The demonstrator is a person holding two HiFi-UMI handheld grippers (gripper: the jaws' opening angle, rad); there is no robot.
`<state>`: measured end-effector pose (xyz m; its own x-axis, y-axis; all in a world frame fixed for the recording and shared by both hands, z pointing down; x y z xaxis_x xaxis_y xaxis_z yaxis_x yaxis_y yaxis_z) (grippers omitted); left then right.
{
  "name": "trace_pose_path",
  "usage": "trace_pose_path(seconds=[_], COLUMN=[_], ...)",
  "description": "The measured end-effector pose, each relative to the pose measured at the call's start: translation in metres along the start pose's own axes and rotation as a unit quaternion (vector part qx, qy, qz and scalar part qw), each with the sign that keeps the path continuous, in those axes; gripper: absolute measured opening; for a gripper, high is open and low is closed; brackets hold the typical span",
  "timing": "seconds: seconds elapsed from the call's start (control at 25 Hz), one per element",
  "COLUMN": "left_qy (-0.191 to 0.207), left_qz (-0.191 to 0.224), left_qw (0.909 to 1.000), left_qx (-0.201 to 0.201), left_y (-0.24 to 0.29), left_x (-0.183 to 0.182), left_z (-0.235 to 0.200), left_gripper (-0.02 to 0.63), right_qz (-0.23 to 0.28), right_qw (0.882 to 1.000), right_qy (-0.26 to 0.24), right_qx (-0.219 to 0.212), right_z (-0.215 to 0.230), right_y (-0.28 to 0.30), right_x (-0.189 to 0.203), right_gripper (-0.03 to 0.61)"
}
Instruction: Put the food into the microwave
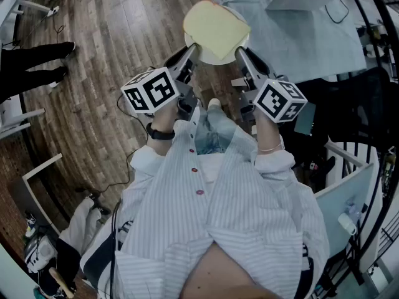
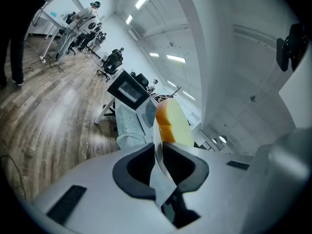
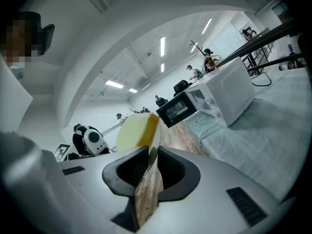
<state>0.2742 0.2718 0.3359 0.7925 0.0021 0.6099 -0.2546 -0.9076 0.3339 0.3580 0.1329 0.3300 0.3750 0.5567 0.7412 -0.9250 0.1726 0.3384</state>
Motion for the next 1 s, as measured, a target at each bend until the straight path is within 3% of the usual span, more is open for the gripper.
trace_pose_path(seconds=[1.0], left_qy=[-0.019], left_qz=[0.037], left_qw=[0.9987], left_qx=[-0.029], left_y=[0.017], left_x=[0.002], left_z=[0.0], left_gripper=[0.057], right_qz=[-0.025], right_qw=[0.998], right_qy=[-0.008], right_qx=[-0.049], right_z=[0.021], right_y=[0.016], right_x=[-0.013], right_gripper=[0.078])
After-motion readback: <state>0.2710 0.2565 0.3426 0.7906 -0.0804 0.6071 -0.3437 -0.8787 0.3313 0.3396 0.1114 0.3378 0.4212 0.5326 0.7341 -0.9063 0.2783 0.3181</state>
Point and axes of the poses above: the fingertips, and each gripper's own axes: y forward along the fingers, z to its right, x out of its underside, the point moved 3 cm from there along -y, backward along the fingers, and after that the axes turned 6 degrees about -z, right-handed, at the moved point
